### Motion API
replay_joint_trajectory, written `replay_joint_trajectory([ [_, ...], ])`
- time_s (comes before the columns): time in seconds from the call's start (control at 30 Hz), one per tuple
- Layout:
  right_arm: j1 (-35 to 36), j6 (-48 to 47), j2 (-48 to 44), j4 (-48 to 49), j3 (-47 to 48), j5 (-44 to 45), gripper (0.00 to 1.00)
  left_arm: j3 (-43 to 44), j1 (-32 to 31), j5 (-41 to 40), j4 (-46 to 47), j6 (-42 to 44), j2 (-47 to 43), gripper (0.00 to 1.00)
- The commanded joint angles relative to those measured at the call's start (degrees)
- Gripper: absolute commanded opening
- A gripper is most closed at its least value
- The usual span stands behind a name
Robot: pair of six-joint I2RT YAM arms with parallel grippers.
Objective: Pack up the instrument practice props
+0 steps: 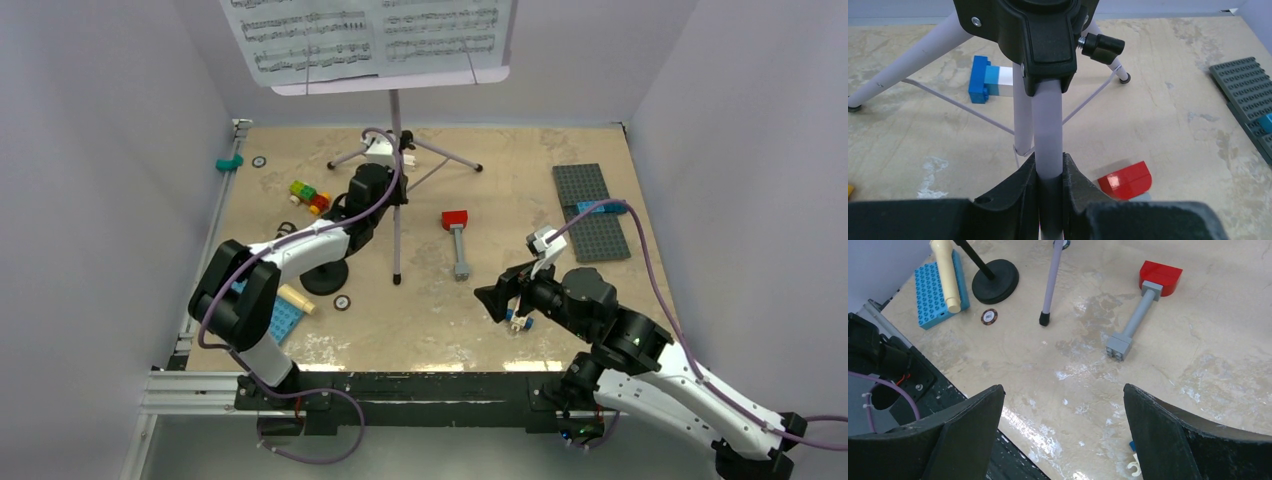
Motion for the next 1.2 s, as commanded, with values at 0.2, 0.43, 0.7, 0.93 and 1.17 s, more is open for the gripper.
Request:
replay_joint_trajectory([
  [0.2, -0.1, 0.1, -1.2, -0.8, -0.3, 2.7, 0.93, -5.9, -10.2, 3.5, 3.6, -1.6, -7.6, 0.0],
  [0.43, -0.1, 1.4, -2.9, -2.2, -1.0, 2.2, 0.93, -9.8, -13.8, 0.9, 0.5, -5.0, -11.9, 0.0],
  [0.7, -0.1, 2.8, -5.1, -2.1, -3.0, 1.9, 0.93, -14.2, -17.7, -1.5, -4.5, -6.6, -18.2, 0.0],
  [0.93, -0.1, 3.2, -6.4, -2.5, -3.5, 2.0, 0.93, -17.4, -18.3, -1.4, -4.8, -8.6, -19.8, 0.0],
  [1.17, -0.1, 3.0, -8.3, -3.1, -2.0, 2.8, 0.93, -18.6, -18.4, 0.2, -3.9, -8.3, -23.0, 0.06],
])
